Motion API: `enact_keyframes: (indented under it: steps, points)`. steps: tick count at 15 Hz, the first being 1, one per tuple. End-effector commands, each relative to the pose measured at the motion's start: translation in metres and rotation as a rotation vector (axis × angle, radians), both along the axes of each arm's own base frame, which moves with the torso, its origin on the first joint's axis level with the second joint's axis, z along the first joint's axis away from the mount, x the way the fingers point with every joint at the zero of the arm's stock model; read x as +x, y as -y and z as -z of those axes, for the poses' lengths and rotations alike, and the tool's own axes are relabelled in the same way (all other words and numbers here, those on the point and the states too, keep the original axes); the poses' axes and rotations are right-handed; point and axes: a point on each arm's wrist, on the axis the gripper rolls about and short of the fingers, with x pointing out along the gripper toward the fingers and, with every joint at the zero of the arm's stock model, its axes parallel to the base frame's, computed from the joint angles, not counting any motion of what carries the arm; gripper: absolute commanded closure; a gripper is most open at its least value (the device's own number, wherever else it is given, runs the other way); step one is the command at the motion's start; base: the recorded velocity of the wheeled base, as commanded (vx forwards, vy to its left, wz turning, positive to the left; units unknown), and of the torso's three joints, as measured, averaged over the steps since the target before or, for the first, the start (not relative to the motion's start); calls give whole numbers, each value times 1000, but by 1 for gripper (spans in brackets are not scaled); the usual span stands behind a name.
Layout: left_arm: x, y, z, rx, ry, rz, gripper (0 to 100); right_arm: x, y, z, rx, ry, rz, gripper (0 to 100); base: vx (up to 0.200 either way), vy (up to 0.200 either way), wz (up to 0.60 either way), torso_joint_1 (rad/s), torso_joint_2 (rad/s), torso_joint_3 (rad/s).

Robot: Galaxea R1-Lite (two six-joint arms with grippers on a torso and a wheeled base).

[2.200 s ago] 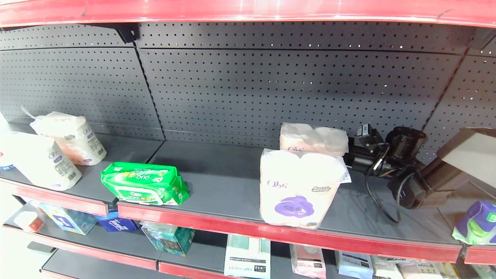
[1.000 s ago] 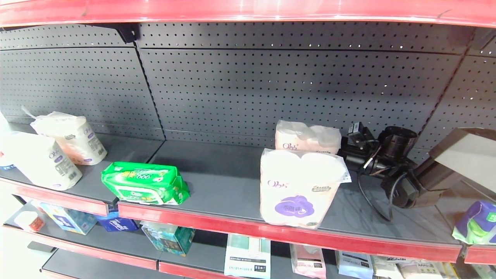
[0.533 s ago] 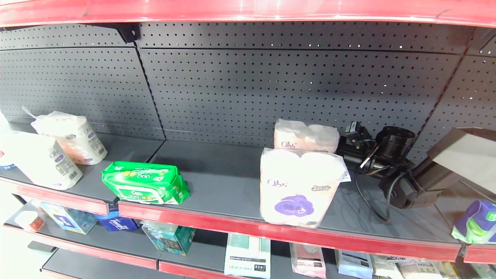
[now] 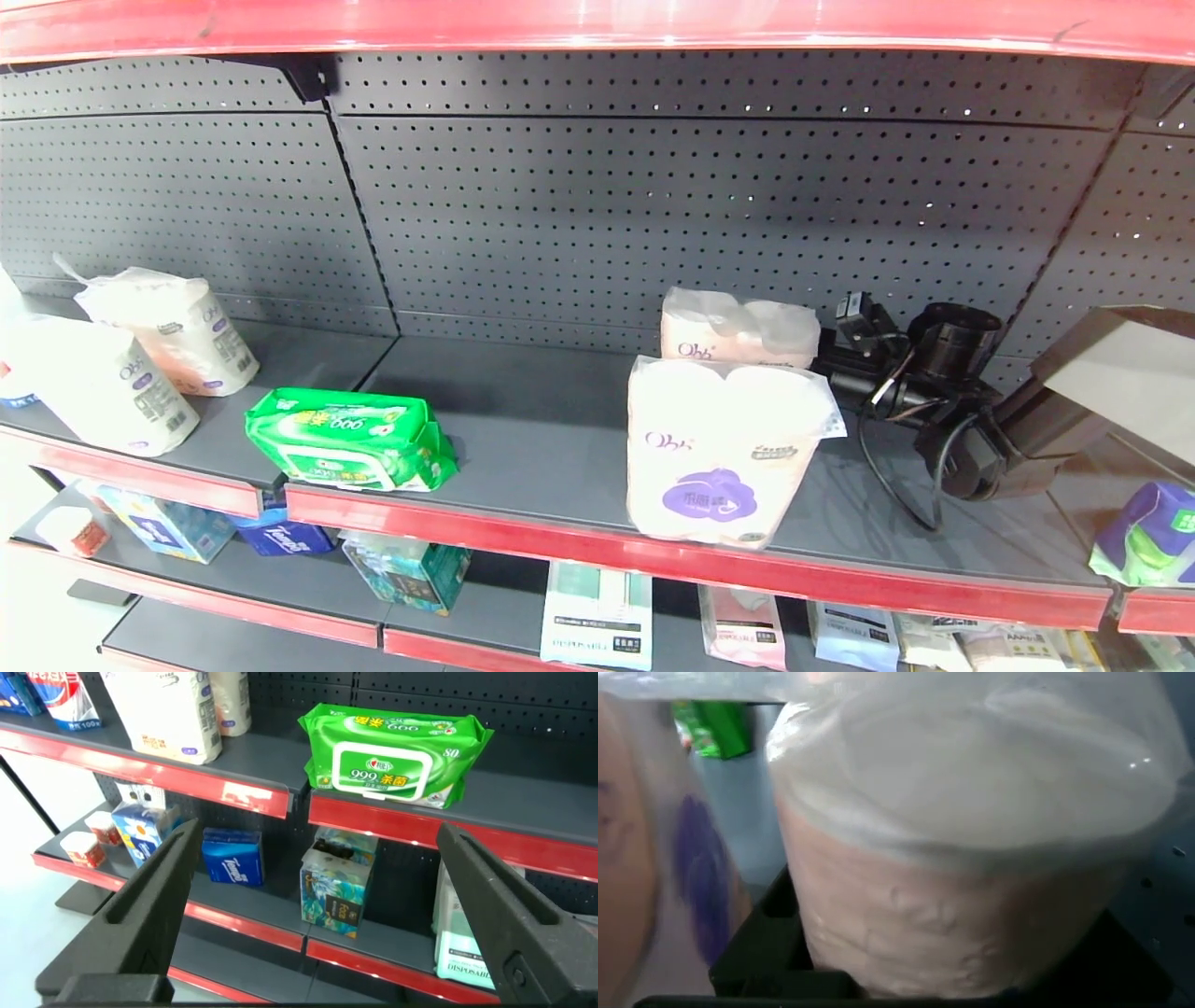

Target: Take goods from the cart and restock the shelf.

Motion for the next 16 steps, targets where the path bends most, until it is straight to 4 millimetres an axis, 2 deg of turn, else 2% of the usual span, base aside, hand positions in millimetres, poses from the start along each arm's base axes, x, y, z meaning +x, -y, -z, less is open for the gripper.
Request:
enact_keyframes:
  steps: [1, 16]
  points:
    - [0, 0, 0, 0, 0, -1, 0, -1, 3, -3, 4, -2, -28, 100, 0, 0, 0, 0, 0, 0]
    - [0, 0, 0, 0, 0, -1, 0, 0, 4, 1, 3, -63, -83, 100, 0, 0, 0, 0, 0, 0]
